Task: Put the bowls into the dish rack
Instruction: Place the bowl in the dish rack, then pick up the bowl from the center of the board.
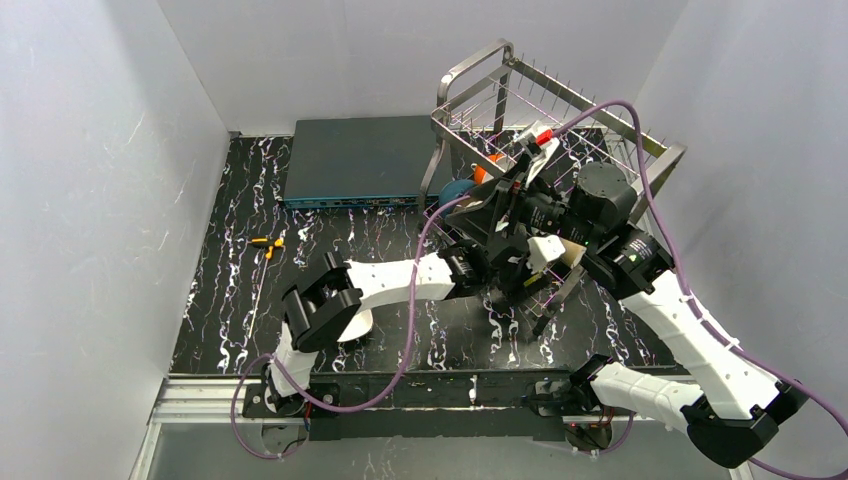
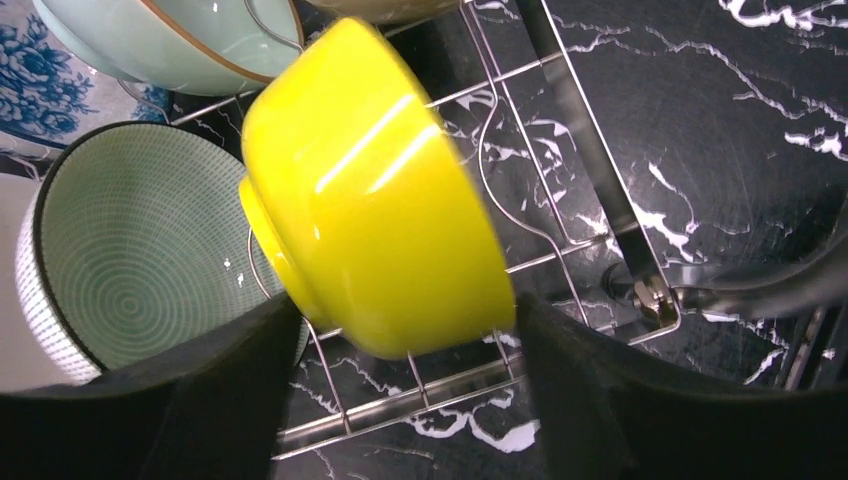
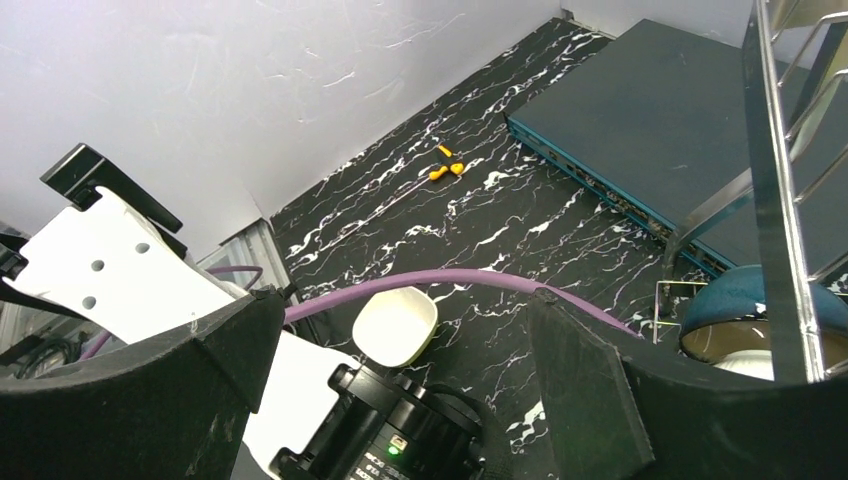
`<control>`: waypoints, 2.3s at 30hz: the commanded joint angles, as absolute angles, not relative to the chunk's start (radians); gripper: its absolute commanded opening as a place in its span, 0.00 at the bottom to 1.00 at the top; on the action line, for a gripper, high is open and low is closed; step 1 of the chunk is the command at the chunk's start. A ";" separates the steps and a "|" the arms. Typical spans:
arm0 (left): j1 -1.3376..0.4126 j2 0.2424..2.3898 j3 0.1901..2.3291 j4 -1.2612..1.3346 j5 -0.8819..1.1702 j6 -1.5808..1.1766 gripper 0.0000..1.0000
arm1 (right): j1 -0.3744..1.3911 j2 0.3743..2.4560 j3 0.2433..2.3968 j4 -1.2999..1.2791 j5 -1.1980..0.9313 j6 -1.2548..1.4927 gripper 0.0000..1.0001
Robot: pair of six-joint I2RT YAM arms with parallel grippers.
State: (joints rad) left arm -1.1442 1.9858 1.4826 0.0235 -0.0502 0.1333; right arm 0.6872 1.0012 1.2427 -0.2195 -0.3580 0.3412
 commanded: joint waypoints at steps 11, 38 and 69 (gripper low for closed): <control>-1.158 1.768 1.452 0.016 -0.057 0.125 0.98 | 0.686 1.008 1.227 -0.123 -0.383 0.376 0.99; -1.154 1.498 1.183 -0.190 -0.304 -0.158 0.98 | 0.687 0.994 1.206 -0.085 -0.385 0.424 0.99; -0.838 0.880 0.689 -0.602 -0.491 -0.966 0.78 | 0.686 0.988 1.145 -0.039 -0.388 0.465 0.99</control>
